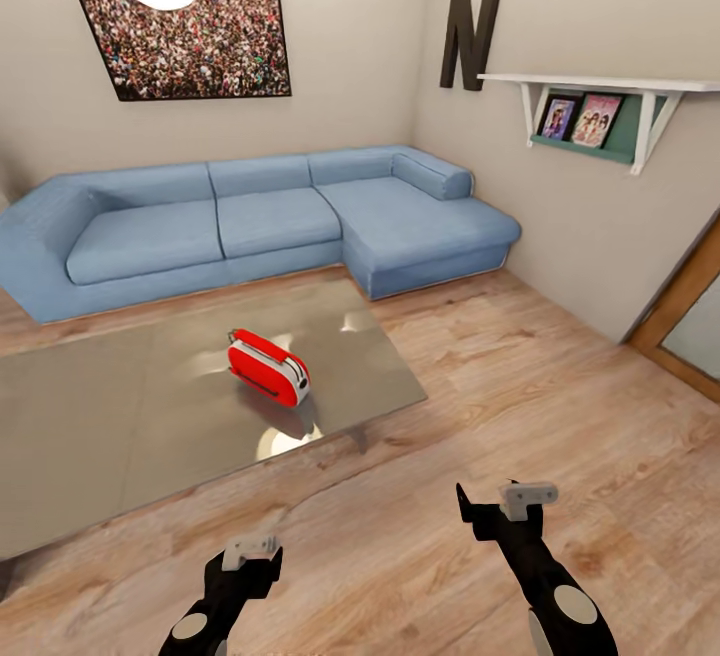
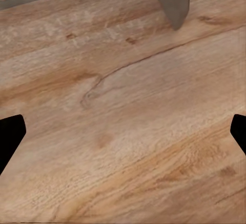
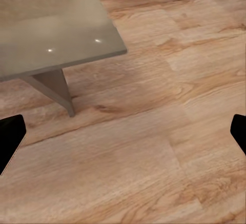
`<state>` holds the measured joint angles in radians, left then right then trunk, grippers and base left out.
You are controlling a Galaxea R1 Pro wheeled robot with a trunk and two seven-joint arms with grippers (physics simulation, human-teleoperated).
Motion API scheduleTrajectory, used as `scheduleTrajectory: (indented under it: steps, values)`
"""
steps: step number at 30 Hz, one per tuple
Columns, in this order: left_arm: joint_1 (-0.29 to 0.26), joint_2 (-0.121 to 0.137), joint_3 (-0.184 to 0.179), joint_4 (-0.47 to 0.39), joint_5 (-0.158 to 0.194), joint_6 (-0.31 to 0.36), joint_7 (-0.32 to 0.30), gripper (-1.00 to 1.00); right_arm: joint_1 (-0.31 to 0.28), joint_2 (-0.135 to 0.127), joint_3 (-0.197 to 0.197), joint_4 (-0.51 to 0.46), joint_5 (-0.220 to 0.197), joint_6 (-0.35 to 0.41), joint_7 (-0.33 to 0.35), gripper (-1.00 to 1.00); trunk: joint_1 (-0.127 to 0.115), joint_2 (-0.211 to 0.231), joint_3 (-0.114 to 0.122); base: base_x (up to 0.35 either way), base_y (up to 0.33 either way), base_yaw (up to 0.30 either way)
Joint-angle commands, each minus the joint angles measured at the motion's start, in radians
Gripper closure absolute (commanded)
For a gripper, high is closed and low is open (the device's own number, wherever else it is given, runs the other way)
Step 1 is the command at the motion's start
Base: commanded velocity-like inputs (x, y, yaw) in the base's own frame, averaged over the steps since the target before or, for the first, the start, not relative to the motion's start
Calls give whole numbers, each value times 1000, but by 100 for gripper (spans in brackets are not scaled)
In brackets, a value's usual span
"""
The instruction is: Turn on the radio receiver that's on the table in the living room.
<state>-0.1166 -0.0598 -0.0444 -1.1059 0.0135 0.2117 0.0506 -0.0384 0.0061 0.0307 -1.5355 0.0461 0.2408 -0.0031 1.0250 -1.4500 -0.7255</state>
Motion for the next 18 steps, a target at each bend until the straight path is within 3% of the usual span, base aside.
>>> scheduleTrajectory:
  steps: [1, 18]
  values:
    - [0, 0, 0, 0, 0, 0, 0, -100, 0, 0, 0, 0, 0, 0, 0, -100, 0, 0, 0, 0, 0, 287]
    - [0, -6, 0, 1, -1, 0, 0, -100, -1, 0, 0, 0, 0, 0, 0, -100, 0, 0, 3, 0, 0, 285]
